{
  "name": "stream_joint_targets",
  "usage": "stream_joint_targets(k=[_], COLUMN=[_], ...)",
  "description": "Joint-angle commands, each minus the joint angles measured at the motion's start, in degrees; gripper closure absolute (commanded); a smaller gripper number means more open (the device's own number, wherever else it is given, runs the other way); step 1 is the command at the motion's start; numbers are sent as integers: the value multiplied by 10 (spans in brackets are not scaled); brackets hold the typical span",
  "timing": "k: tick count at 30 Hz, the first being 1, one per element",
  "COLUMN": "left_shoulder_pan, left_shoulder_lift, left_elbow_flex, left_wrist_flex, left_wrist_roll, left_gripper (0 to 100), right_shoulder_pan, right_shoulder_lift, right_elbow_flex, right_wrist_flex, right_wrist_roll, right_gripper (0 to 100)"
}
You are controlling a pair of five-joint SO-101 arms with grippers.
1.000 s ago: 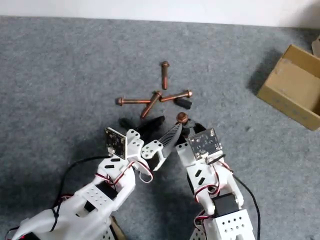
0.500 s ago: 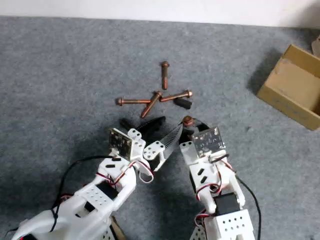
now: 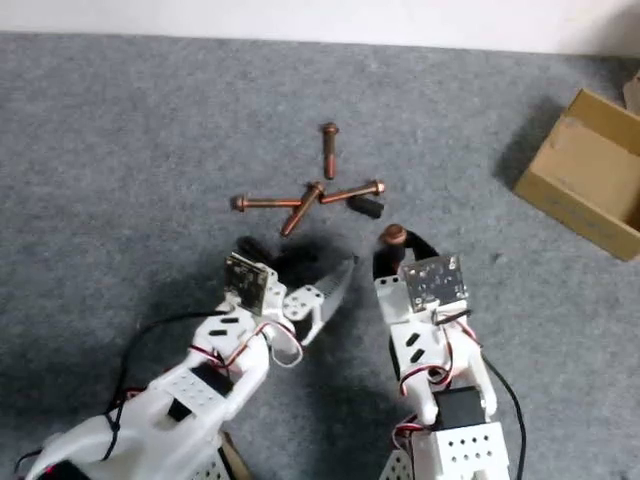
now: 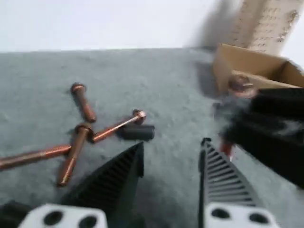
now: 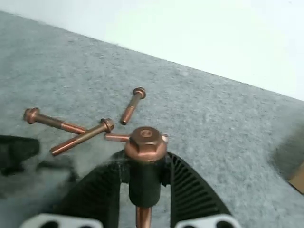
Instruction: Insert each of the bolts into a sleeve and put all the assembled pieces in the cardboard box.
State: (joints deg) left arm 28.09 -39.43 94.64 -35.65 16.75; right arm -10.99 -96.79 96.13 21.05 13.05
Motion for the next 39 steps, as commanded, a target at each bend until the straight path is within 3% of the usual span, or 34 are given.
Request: stream_joint_targets(k=[1,8,13,21,27,39], left_shoulder_pan=[-8,-8,-8,-8,-8,-8], left_shoulder_lift=[-7,-7,-7,-7,-7,-7], left_elbow_flex=[-23,-23,-23,-22,-48,-58], left_wrist_flex=[1,2,2,6,76,104], left_wrist_roll=[-1,-1,-1,-1,-1,-1], left_gripper=[812,816,993,959,959,959], right_shoulder_pan=[20,33,56,153,193,255], right_shoulder_lift=[-11,-9,-9,-9,-4,347], right_elbow_flex=[54,16,-27,-41,-65,-345], right_wrist_flex=[-16,75,126,127,128,171], right_wrist_roll=[-5,-5,-2,26,28,2], right_gripper=[994,994,994,994,994,994])
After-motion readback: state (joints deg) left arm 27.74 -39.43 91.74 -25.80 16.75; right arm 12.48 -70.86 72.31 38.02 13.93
